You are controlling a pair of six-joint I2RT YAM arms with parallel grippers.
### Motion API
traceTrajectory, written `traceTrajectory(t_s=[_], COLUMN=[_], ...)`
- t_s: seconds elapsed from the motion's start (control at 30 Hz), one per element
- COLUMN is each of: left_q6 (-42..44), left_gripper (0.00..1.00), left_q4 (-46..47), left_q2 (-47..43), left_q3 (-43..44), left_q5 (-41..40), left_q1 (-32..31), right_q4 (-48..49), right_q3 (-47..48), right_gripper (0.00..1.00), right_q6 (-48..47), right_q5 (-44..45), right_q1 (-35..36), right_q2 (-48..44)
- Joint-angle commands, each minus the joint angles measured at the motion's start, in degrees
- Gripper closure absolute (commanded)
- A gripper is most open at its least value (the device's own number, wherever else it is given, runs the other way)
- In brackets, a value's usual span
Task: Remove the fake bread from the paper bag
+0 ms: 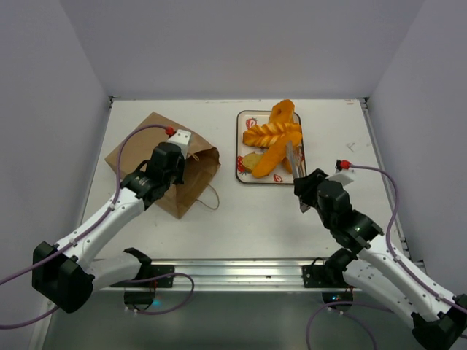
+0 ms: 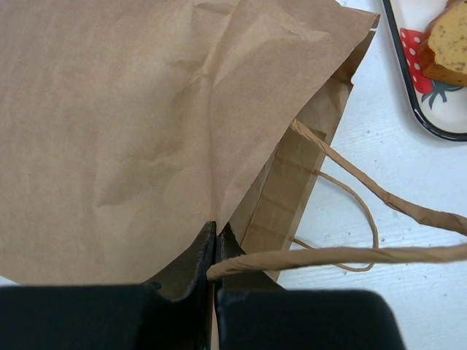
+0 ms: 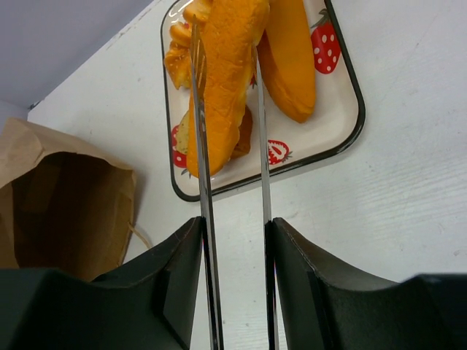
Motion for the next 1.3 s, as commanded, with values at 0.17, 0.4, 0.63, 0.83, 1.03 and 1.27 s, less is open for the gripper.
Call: traceTrajectory(t_s=[0.17,0.4,0.63,0.83,1.03,1.27], left_q6=[4.44,3.84,3.40,3.31,3.22,3.04], left_gripper=[1.00,1.00,1.00,1.00,1.00,1.00], left_q4=[1.08,-3.13,-9.11,-11.74,-12.63,-13.77], left_q2=[-0.40,-1.98,-5.67,-4.62,-2.95,-2.68], left_q3=[0.96,2.45,3.86,5.79,6.50,7.47], left_q5=[6.42,4.84,5.54,8.00,5.80,5.72], left_q1=[0.34,-0.54,-0.71,-1.06,-1.68,-1.85], right_q4=[-1.18,1.29,4.97,9.28,10.16,10.16], right_q3=[6.74,10.09,12.38,12.55,12.38,12.55], right_gripper=[0.54,0.54,0.54,0.54,0.52,0.51], right_q6=[-9.86,-19.71,-27.09,-30.69,-34.21,-38.17], right_q5=[-6.47,-16.68,-26.34,-33.03,-35.93,-37.08], right_q1=[-0.23,-0.23,-0.23,0.21,1.44,3.11], right_q2=[3.62,8.90,13.12,15.67,14.80,14.79])
